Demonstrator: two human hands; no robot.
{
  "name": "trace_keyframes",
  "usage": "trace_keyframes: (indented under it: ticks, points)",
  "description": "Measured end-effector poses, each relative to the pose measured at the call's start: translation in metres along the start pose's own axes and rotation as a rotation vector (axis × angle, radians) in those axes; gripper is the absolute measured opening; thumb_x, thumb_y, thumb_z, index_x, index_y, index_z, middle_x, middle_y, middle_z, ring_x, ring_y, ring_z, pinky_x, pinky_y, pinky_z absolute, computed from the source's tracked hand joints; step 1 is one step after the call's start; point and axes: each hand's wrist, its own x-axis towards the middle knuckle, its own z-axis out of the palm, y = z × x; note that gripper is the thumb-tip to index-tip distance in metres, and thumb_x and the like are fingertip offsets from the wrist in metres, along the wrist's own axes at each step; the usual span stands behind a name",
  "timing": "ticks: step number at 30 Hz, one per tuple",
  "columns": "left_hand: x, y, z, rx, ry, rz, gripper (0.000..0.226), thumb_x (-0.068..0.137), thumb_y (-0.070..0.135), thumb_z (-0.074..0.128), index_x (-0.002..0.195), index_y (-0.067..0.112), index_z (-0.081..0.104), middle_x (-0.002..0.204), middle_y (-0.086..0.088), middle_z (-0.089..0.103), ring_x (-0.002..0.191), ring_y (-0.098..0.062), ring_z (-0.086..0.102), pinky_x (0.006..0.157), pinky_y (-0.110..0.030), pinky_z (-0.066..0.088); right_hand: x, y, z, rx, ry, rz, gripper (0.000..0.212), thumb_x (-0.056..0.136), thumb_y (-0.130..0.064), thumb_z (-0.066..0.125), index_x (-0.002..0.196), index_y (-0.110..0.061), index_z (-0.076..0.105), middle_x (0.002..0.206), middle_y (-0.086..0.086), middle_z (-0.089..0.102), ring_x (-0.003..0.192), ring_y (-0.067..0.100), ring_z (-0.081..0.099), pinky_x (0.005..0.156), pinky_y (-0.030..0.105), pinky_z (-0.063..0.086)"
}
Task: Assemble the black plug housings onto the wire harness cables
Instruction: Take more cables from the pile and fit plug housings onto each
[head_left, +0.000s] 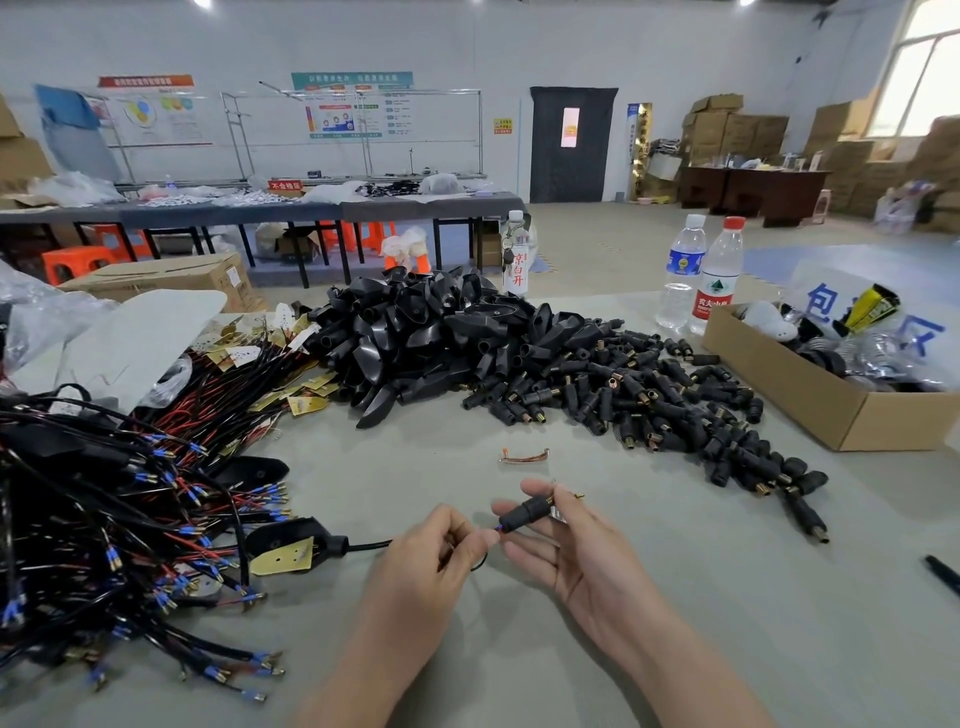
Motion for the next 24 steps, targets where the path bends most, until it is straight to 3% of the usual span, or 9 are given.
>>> trace_keyframes:
  ticks: [5,10,15,24]
  points:
    - [-0.0029,0.0004,0.0055,0.057,0.037,0.037,0.03,0.09,0.06,0.055,0.079,0.033,0.05,0.057,0.011,0.05,0.053,-0.01,0.043,0.055,-0.034,0.039,-0.0008,0.0049,0.0054,0.03,-0.033,0.019,0.037,0.107,-0.029,0.036,0.122,-0.003,0.056,0.111,0.024,0.071,0.098,0.036,0.072,0.069,0.031,0.06]
    - [-0.0037,0.0008,0.003,0.078,0.03,0.067,0.036,0.086,0.071,0.05,0.084,0.035,0.053,0.061,0.01,0.054,0.057,-0.011,0.048,0.056,-0.03,0.041,0.0018,0.0049,0.0036,0.046,-0.022,0.017,0.035,0.108,-0.025,0.035,0.121,0.001,0.055,0.109,0.027,0.071,0.099,0.037,0.072,0.07,0.032,0.061]
    - [-0.0045,0.0054,0.004,0.102,0.069,0.149,0.016,0.086,0.057,0.052,0.088,0.041,0.055,0.067,0.019,0.052,0.055,-0.004,0.046,0.054,-0.02,0.035,0.0041,0.0013,0.0009,0.142,0.004,0.016,0.035,0.108,-0.023,0.034,0.121,0.003,0.054,0.11,0.031,0.069,0.101,0.038,0.071,0.071,0.031,0.061]
    - [-0.0051,0.0025,0.0077,0.128,0.094,0.121,0.005,0.09,0.043,0.061,0.089,0.042,0.057,0.081,0.018,0.058,0.063,-0.004,0.05,0.059,-0.027,0.044,0.0051,0.0067,0.0049,0.141,-0.006,0.024,0.036,0.108,-0.023,0.034,0.119,0.004,0.055,0.109,0.031,0.069,0.1,0.036,0.072,0.071,0.031,0.061]
